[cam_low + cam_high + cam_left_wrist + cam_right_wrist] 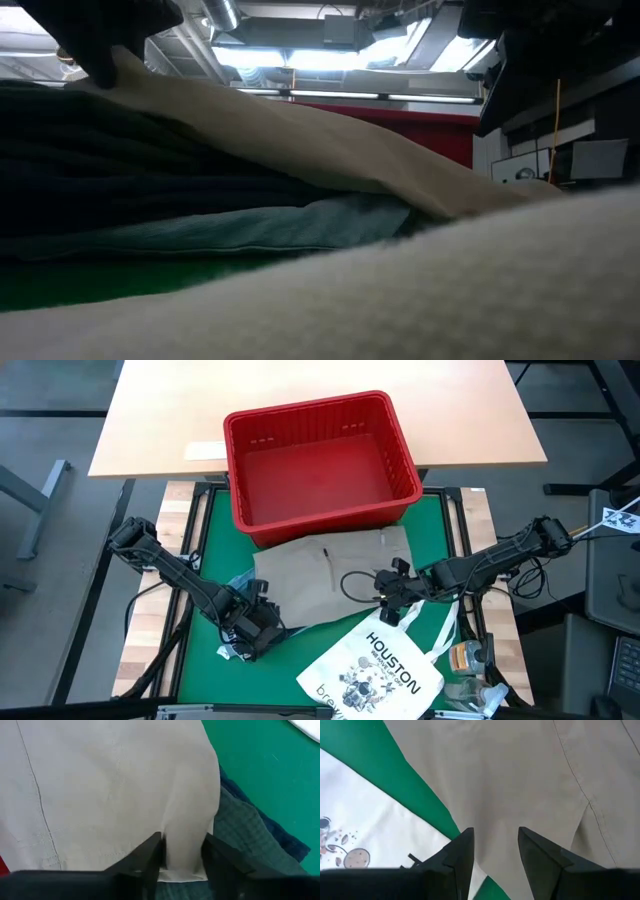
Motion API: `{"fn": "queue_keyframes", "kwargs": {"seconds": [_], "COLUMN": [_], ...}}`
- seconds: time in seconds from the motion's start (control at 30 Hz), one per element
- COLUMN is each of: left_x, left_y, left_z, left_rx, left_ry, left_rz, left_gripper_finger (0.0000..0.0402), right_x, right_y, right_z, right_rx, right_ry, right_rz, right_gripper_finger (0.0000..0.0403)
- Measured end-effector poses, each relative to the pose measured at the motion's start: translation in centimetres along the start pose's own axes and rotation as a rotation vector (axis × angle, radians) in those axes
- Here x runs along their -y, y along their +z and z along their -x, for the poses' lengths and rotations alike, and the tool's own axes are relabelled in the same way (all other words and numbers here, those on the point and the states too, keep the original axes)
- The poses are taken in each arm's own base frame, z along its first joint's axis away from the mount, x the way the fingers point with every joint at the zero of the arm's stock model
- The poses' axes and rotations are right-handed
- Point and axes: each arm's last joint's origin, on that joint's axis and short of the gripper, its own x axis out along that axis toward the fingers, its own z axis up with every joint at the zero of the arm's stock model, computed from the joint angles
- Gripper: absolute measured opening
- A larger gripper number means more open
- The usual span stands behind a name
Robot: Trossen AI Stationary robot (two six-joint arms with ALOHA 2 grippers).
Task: Fold Laundry from Bin
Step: Fold the light brown shorts
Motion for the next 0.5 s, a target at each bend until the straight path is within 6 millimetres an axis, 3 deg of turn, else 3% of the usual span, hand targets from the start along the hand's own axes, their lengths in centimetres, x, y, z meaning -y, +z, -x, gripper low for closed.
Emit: {"fn": "queue_keyframes", "kwargs": {"seconds": [0.27,0.5], "left_x": [0.1,-1.2], "left_y": [0.9,3.3], "left_z": [0.3,3.0], "left_rx": [0.056,0.14], "left_ry": [-0.033,-0.068], "left_rz": [0.111,0.185], "left_gripper_finger": [0.0012,0.0003], "right_x": [-0.8,-2.0], "right_y": [1.1,3.4], "right_z": [0.1,0.8], "right_rx": [0.102,0.318], "right_ry": [0.101,0.266], "right_rz": [-0.037,-0.093], "right_gripper_finger": [0.0154,0.0154]}}
